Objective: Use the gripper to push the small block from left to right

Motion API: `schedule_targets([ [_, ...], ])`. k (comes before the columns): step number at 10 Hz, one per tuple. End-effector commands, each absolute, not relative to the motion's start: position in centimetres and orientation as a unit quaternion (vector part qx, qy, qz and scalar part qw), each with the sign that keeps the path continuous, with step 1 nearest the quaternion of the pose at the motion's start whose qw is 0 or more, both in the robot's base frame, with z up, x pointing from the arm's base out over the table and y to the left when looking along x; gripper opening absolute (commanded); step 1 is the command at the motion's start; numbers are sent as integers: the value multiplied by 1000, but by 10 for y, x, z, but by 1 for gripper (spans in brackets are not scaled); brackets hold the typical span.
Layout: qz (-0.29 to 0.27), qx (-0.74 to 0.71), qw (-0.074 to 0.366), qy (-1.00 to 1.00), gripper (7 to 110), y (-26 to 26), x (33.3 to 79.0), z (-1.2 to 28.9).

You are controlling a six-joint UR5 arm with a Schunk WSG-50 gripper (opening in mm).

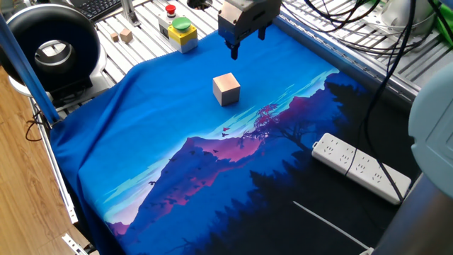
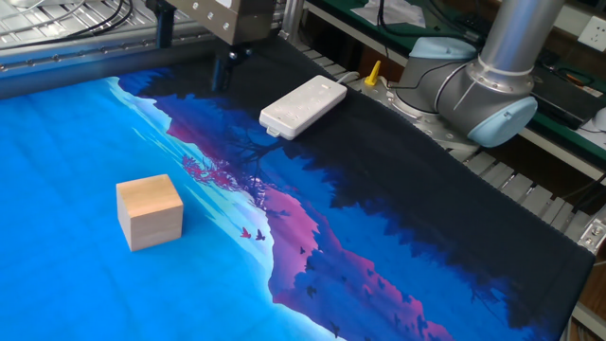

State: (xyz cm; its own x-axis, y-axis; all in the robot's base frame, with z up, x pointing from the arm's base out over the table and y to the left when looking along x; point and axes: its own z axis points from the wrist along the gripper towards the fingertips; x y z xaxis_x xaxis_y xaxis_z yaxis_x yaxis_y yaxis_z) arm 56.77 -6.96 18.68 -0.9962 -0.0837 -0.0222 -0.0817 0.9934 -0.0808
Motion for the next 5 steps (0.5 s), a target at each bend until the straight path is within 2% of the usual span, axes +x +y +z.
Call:
schedule_targets([
  [1, -46, -67, 34, 996, 7, -89, 572, 179],
  [5, -57, -87, 46, 994, 7, -111, 579, 177],
])
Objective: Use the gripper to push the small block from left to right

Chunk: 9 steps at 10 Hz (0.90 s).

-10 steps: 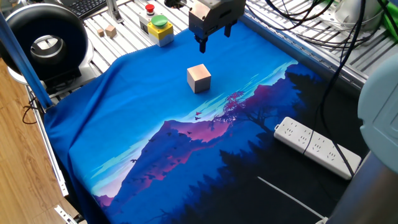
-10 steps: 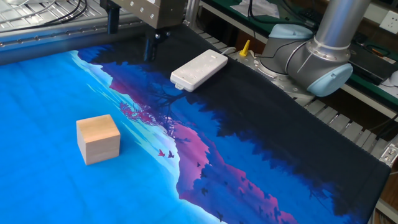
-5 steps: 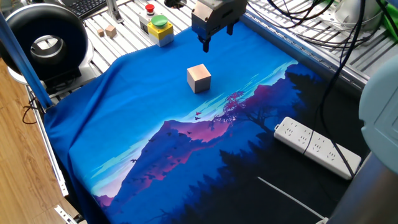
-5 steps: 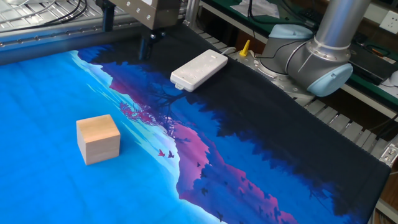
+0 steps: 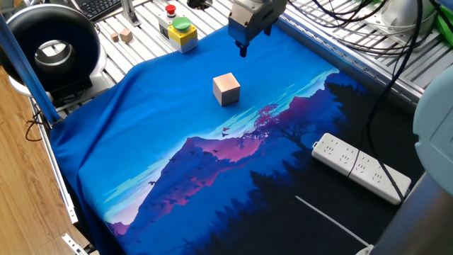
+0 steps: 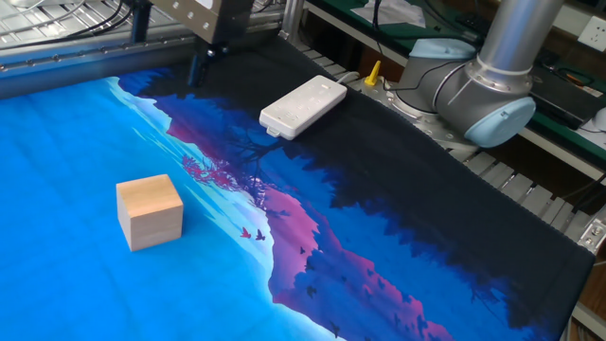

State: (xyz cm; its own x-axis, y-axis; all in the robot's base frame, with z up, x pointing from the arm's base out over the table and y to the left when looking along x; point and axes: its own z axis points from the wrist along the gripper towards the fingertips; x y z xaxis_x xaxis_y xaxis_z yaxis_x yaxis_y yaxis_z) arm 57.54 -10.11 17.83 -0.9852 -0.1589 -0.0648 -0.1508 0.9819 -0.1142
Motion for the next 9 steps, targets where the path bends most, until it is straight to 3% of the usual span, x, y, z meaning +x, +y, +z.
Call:
schedule_targets([
  [1, -63, -88, 57, 992, 7, -114, 585, 178],
  [9, -40, -84, 67, 993, 7, -111, 583, 170],
])
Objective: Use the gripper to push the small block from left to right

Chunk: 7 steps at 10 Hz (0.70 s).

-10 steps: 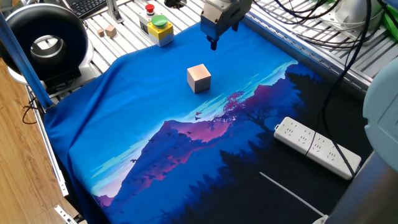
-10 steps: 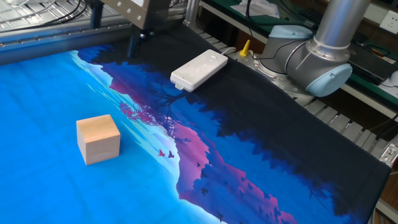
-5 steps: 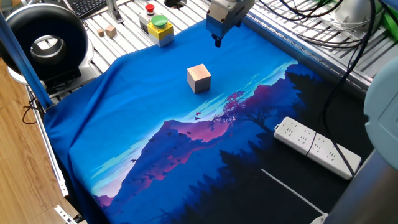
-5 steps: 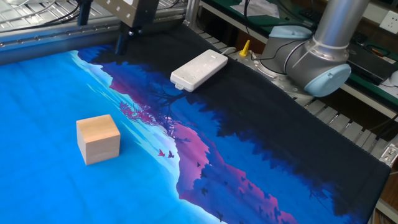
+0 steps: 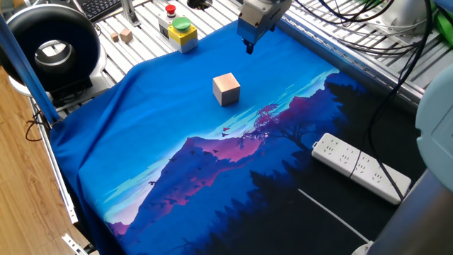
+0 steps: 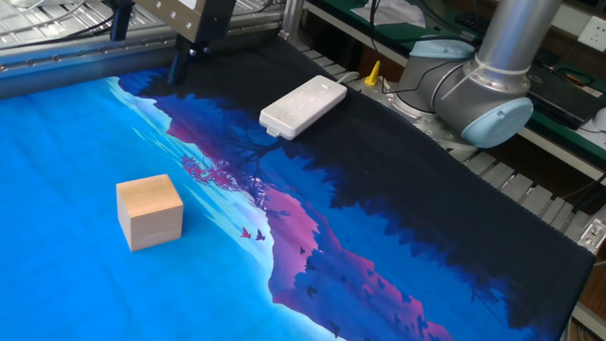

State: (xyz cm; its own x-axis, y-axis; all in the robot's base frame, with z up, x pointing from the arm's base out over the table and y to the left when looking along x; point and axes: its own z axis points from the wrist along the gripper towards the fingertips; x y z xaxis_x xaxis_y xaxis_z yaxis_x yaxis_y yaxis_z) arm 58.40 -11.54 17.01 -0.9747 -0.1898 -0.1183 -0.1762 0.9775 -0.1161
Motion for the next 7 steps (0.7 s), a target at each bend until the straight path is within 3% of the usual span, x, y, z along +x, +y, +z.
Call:
schedule_targets([
  [1, -35, -78, 69, 994, 7, -109, 585, 169],
  [7, -32, -81, 64, 994, 7, -104, 586, 171],
])
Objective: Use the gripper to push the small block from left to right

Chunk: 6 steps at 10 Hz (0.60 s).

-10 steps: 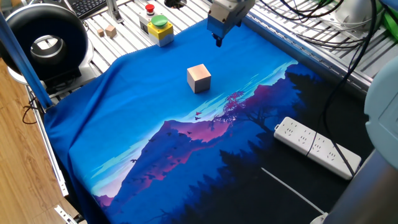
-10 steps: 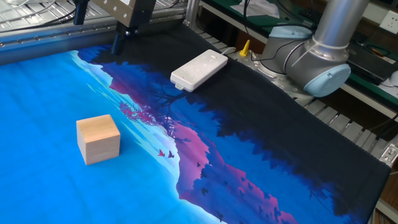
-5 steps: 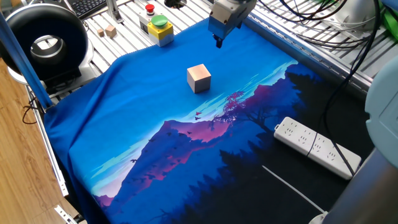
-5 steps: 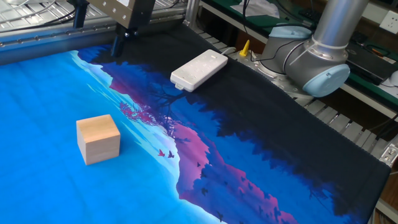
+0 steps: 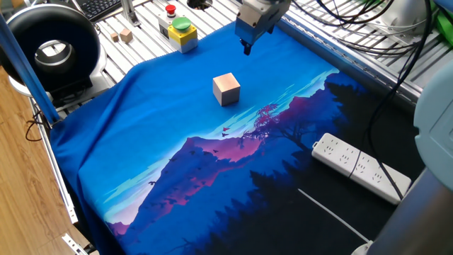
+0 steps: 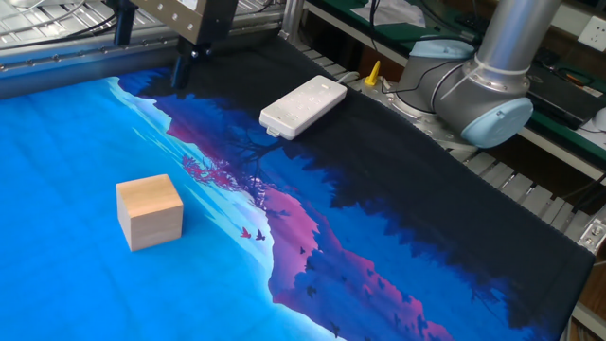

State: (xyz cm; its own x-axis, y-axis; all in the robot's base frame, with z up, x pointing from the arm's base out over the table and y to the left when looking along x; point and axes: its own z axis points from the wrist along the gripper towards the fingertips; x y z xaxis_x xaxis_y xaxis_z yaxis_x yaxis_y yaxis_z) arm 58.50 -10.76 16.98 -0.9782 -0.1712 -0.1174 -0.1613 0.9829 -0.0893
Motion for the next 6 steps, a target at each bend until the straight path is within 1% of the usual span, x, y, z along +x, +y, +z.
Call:
schedule_targets([
  [1, -31, -82, 64, 994, 7, -103, 586, 171],
  [5, -13, -82, 61, 995, 7, -95, 584, 170],
  [6, -16, -82, 61, 995, 7, -96, 584, 171],
])
